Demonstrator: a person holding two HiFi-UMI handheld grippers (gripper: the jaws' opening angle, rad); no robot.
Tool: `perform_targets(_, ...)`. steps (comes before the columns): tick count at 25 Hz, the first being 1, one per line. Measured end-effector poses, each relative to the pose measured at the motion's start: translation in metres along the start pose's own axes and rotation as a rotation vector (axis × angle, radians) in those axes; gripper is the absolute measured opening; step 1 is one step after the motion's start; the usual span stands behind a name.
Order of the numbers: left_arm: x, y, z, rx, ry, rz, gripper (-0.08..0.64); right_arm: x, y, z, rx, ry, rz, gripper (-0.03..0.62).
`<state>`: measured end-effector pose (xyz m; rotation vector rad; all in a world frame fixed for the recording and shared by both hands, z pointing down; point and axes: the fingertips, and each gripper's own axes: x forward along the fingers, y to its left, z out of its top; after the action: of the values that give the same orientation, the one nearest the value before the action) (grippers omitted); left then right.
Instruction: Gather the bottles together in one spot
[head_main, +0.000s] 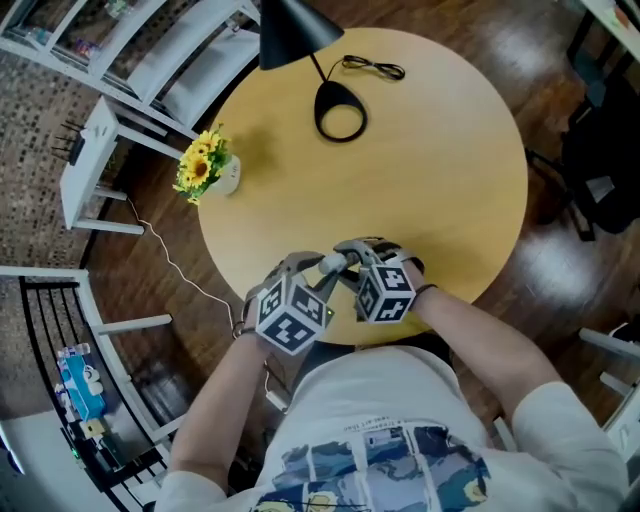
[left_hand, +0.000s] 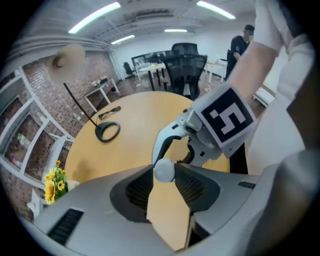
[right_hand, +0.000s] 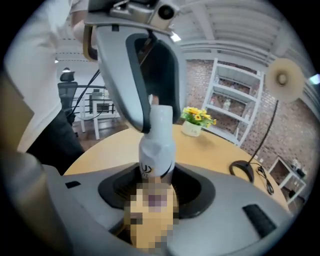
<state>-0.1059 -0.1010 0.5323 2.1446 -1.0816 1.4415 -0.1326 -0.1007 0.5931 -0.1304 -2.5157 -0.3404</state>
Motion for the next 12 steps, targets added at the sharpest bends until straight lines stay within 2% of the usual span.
perform_targets(2,-0.014,0.015,0.021,-0.177,-0.114,0.001,0.195,-0.021,-0.028,0.005,0.09,-0.025,-0.103,0.204)
perform_targets(4,-0.029,0.026,0.042,-0.422,-0.247,-0.042,0.219,-0.042,-0.052,0.008,0.184,-0.037,-0.204,0.204)
perform_targets(5,-0.035,0.029,0.053,-0.518,-0.302,-0.064,0.229,-0.051,-0.061,0.009,0.222,-0.033,-0.247,0.204)
perform_targets(6,-0.039,0.031,0.063,-0.575,-0.343,-0.073,0.238,-0.059,-0.068,0.009,0.25,-0.02,-0.284,0.204)
perform_targets(7,-0.041,0.033,0.074,-0.593,-0.367,-0.069,0.238,-0.065,-0.073,0.007,0.269,-0.001,-0.315,0.204)
perform_targets(8,-0.041,0.034,0.084,-0.58,-0.375,-0.06,0.238,-0.069,-0.077,0.005,0.284,0.017,-0.341,0.204)
perform_targets(10,-0.033,0.032,0.103,-0.504,-0.348,-0.035,0.236,-0.077,-0.082,0.002,0.306,0.046,-0.376,0.204)
perform_targets(12,-0.023,0.028,0.116,-0.431,-0.31,-0.015,0.173,-0.084,-0.084,-0.001,0.331,0.062,-0.396,0.204)
